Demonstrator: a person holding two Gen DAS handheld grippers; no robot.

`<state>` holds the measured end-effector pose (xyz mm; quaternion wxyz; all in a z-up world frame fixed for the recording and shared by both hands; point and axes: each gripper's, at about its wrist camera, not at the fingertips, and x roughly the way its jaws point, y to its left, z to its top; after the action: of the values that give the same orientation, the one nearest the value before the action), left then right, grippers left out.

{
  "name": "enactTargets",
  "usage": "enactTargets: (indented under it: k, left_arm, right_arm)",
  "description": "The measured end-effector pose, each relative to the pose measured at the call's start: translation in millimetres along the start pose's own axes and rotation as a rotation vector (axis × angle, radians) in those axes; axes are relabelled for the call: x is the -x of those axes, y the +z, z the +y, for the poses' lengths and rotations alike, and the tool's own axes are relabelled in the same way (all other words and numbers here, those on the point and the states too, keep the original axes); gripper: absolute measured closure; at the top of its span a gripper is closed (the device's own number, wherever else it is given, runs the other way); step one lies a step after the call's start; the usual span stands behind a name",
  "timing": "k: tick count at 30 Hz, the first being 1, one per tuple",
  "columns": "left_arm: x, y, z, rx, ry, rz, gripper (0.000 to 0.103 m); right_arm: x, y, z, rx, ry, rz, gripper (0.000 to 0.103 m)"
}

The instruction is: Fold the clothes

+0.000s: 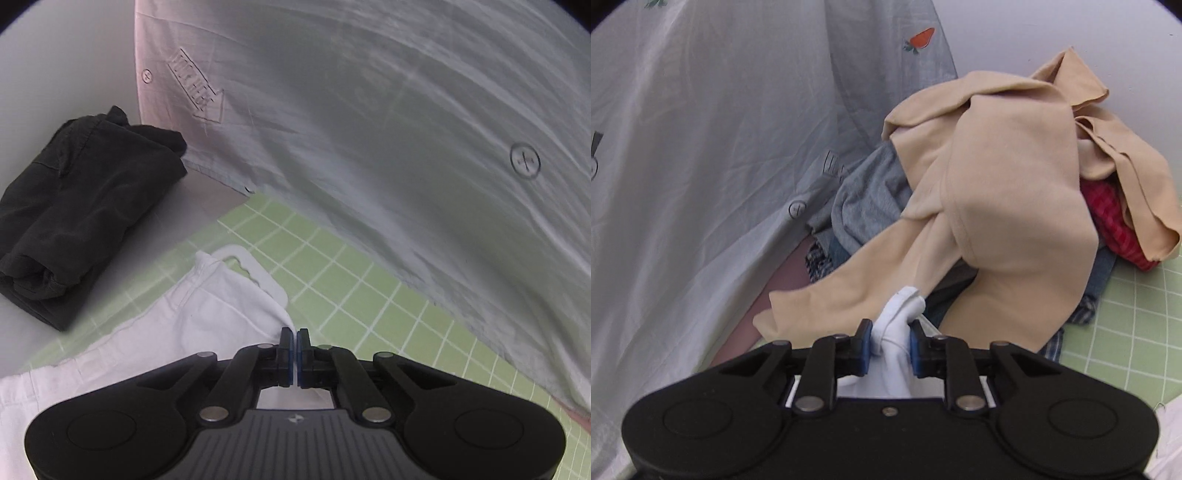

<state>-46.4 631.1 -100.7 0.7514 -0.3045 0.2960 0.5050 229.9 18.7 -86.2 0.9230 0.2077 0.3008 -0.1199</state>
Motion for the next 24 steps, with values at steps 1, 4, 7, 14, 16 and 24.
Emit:
enactTargets:
  k: [1,4,7,14,16,24]
  left_arm:
    - [1.7,8.3,4.0,0.030,-0.022,-0.012,0.101]
    - [3.0,28.5,10.1,0.084,-0.080,-0.043,0.101]
    - [-5.0,31.4,-4.1,0.028,-0.085,-0.055,0.092]
    - [36.1,13.4,5.4,-0.086,-0.101,-0.135,0.027]
    - [51.8,0.3,20.4,-0.117,-0.092,-0.123,0.026]
    - [122.7,-78.7,100.9,-0.260,-0.022,-0.064,0.022]
  right_arm:
    - [2.2,9.6,-4.3,-0.026,0.007,-0.015,0.082]
    - [-5.7,23.9,-9.0,-0.061,0.051,-0.019,0.083]
    - [-18.8,27.7,-4.8,-0.048,0.067,-0.018,0.079]
    - [-1.2,10.3,11.3,0.153,0.023,-0.058,0.014]
    - [10.5,-4.2,8.6,0.220,0.033,-0.021,0.013]
    - [65.0,-89.0,-21.5,0.386,0.041,0.152,0.012]
